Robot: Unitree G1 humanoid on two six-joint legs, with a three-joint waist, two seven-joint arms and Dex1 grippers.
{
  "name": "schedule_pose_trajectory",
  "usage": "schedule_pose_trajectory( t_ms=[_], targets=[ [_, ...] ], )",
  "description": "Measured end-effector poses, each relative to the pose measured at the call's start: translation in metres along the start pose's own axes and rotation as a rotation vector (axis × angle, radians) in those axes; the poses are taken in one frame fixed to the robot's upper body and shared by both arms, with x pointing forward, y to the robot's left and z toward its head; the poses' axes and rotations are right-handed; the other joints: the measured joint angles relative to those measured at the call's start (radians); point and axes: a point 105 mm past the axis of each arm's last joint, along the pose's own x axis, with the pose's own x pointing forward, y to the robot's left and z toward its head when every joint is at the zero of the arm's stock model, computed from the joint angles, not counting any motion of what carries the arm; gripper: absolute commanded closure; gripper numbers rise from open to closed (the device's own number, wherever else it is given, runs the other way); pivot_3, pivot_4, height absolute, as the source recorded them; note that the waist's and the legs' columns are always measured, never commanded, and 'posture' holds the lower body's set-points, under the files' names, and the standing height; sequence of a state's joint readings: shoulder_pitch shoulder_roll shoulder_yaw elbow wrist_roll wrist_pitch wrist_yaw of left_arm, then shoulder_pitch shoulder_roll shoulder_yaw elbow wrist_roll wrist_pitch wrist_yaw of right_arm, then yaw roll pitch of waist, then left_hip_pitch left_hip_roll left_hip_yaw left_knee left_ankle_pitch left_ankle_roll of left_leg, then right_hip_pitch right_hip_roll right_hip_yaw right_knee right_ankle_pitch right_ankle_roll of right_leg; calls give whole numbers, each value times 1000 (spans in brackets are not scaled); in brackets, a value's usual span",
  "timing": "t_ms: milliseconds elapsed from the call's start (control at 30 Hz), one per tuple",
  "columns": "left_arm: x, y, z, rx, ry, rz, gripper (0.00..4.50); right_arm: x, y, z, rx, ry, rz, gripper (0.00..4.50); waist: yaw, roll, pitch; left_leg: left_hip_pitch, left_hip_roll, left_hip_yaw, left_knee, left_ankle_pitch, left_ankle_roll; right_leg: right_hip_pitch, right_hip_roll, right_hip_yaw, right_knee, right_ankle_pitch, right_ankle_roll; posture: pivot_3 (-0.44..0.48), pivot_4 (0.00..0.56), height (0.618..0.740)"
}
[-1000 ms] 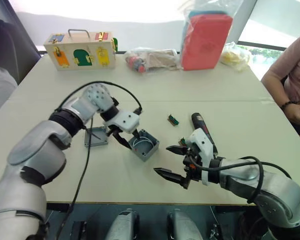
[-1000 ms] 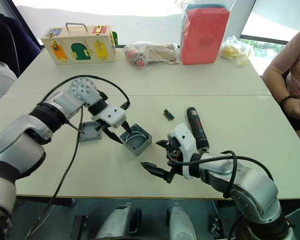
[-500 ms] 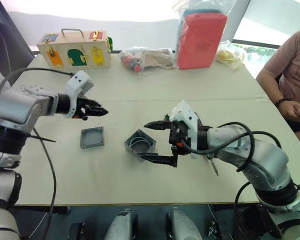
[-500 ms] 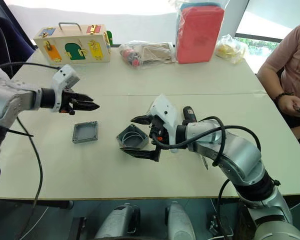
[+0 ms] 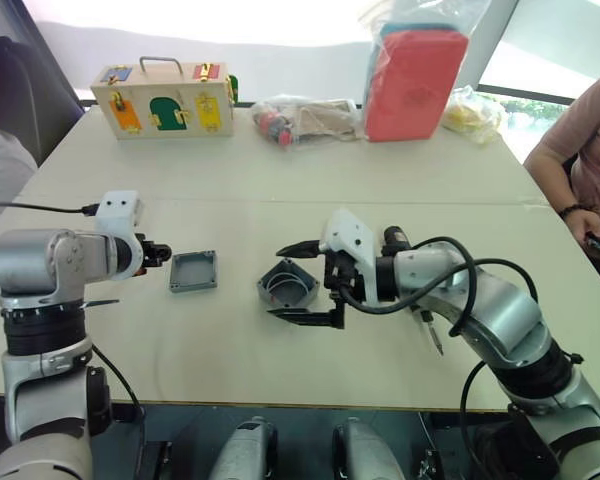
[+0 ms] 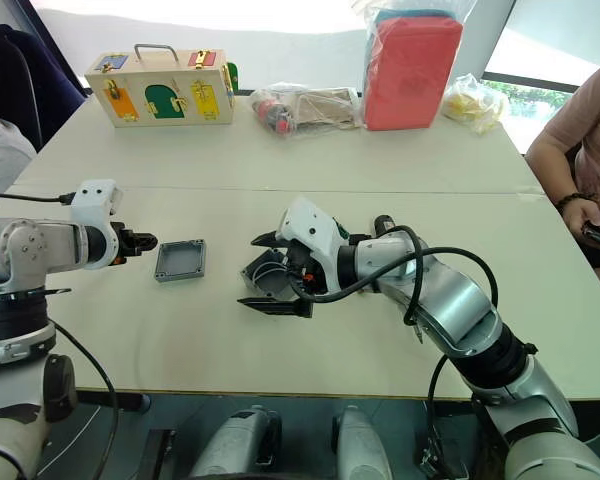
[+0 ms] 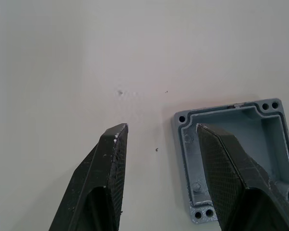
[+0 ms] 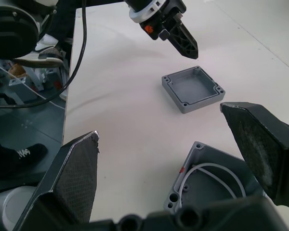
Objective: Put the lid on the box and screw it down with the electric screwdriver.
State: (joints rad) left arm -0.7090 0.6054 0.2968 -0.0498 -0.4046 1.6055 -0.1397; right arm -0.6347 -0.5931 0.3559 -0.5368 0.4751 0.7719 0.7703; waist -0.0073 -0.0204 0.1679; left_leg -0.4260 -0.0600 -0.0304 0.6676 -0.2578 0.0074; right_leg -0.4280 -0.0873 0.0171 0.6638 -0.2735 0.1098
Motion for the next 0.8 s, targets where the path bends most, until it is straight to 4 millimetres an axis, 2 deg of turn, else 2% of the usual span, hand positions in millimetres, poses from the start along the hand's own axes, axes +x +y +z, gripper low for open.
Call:
schedule_pose_trajectory(
  t_ms=[433,533,633,667,800],
  targets=[
    [21,-11,-21,-27,103,-3,2220,-1,-2,-7,63,20,-73,0,-2,1,-1,0,-1,0,0,0,0,0,-1,0,0,0,0,0,150,738],
    [22,-12,-21,-28,103,-6,2852,-2,-2,-8,67,25,-82,0,-1,1,-1,1,-1,0,0,0,0,0,-1,0,0,0,0,0,150,738],
    [23,-16,-22,-35,95,-18,4149,-2,-3,-8,68,26,-88,0,-1,2,-3,1,-1,0,0,0,0,0,-1,0,0,0,0,0,150,738],
    [23,-14,-23,-39,94,-7,4441,-3,-3,-8,68,25,-91,0,-2,3,-4,1,-1,0,-1,0,0,0,-1,0,0,0,0,0,150,738],
    [24,-14,-23,-43,92,7,4441,-5,-5,-8,71,22,-106,0,-1,4,-5,1,-1,0,-1,0,0,1,-1,0,0,0,0,0,150,738]
  ],
)
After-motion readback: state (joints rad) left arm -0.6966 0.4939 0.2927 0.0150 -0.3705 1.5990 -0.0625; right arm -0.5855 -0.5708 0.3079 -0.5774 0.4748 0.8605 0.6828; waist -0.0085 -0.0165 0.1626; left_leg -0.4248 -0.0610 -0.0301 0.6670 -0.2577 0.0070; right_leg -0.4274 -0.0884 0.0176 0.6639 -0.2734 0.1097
